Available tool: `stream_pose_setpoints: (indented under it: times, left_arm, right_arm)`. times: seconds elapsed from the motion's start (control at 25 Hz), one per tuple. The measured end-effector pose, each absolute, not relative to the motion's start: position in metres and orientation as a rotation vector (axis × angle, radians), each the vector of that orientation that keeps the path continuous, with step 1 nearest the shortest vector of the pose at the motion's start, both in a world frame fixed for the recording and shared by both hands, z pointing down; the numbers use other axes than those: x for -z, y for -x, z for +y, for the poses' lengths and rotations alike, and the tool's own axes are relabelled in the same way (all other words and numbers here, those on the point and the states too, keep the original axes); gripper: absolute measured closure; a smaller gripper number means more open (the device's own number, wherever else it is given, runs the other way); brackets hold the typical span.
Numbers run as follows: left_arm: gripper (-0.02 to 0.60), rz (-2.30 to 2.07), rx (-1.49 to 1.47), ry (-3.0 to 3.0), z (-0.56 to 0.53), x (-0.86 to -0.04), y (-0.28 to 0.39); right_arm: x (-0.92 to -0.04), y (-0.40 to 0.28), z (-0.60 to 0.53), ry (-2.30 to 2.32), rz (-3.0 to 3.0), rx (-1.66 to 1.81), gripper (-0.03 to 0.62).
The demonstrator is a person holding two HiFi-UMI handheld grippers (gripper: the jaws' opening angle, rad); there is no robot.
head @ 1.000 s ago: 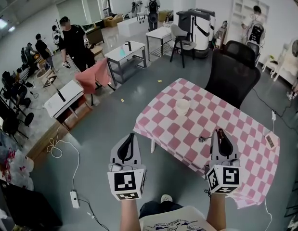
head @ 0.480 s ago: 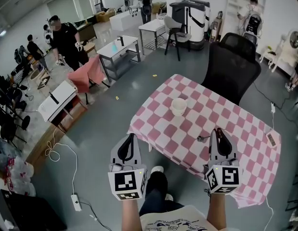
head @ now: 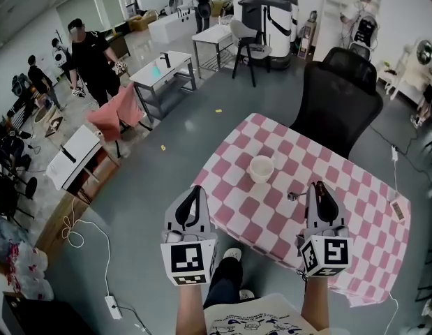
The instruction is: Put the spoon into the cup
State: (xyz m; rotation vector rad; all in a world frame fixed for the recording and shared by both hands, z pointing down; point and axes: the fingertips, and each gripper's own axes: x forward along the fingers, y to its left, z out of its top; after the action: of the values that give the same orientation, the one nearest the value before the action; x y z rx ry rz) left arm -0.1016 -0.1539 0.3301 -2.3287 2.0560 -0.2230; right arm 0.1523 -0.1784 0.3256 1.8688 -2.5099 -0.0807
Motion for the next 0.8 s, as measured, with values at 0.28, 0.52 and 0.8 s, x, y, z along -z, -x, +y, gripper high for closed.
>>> stream_pose_setpoints:
  times: [0.28, 0.52, 0.8]
  left_arm:
    - [0.568, 1.998, 0.211, 2.378, -0.228, -0.325, 0.118]
    - [0.568, 1.943, 0.203, 2.432, -0.28, -0.326, 0.127]
    - [0.568, 1.882, 0.208, 2.487, -0.329, -0.332, 0.13]
  right_arm:
    - [-0.324, -0.132, -0.242, -1.899, -2.464, 0.081, 0.531]
    - [-0.327, -0.117, -0.283, -1.926, -2.42, 0.079, 0.531]
    - [-0.335, -0.103, -0.322, -1.945, -2.39, 0.056, 0.531]
